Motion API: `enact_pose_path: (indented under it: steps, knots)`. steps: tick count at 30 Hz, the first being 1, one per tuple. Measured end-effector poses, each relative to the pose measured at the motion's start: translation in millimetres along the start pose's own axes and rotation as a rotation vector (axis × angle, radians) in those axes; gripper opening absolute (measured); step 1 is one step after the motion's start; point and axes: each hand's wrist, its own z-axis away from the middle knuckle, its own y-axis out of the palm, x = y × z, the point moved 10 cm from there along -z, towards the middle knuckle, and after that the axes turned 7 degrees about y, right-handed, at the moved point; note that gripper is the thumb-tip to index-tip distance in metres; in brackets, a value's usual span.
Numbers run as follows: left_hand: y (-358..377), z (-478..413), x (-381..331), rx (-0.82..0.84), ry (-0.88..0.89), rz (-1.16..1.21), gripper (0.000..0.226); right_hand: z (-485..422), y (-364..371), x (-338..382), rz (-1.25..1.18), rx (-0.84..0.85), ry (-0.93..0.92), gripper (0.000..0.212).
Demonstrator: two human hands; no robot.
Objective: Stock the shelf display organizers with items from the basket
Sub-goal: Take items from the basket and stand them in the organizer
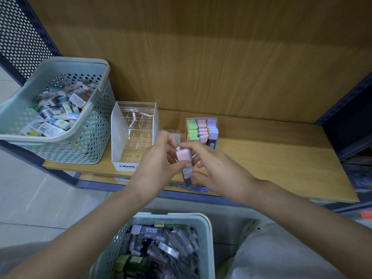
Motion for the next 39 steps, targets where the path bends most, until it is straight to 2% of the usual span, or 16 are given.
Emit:
enact_pose_path:
  steps: [2, 5, 9, 13, 21, 24, 29, 31, 34, 39]
  knots:
    - [3, -1, -7, -0.013, 0.019, 0.061, 0.042, 4, -7, -3, 0.0, -0.064, -0.007, 0.052]
    - [12, -3, -16, 0.016, 0.072, 0.07, 0.031, 6, -17, -9, -0.003, -0.114, 0.009, 0.03]
    - [23, -16, -27, 0.071, 0.243, -0.092, 0.01, 4, -39, -34, 0.032, -0.241, 0.079, 0.017]
    - [33, -46, -9, 0.083, 0.25, -0.218, 0.016, -9, -64, -66, 0.051, -0.388, 0.129, 0.012]
    - [73, -87, 28, 0.227, 0.308, -0.45, 0.041, -51, -49, -84, 0.135, -0.302, 0.129, 0.016]
    - [80, -87, 37, 0.245, 0.308, -0.439, 0.043, -60, -38, -85, 0.152, -0.257, 0.108, 0.018]
    - [80, -89, 40, 0.205, 0.331, -0.421, 0.043, -70, -23, -91, 0.318, -0.217, 0.086, 0.016]
    - [79, -90, 41, 0.194, 0.327, -0.414, 0.042, -72, -23, -95, 0.362, -0.247, 0.089, 0.015]
    - [78, -90, 39, 0.182, 0.336, -0.414, 0.04, -73, -22, -86, 0.428, -0.317, -0.007, 0.006]
    - [76, -89, 35, 0.168, 0.327, -0.425, 0.037, -69, -22, -81, 0.536, -0.375, -0.029, 0.027]
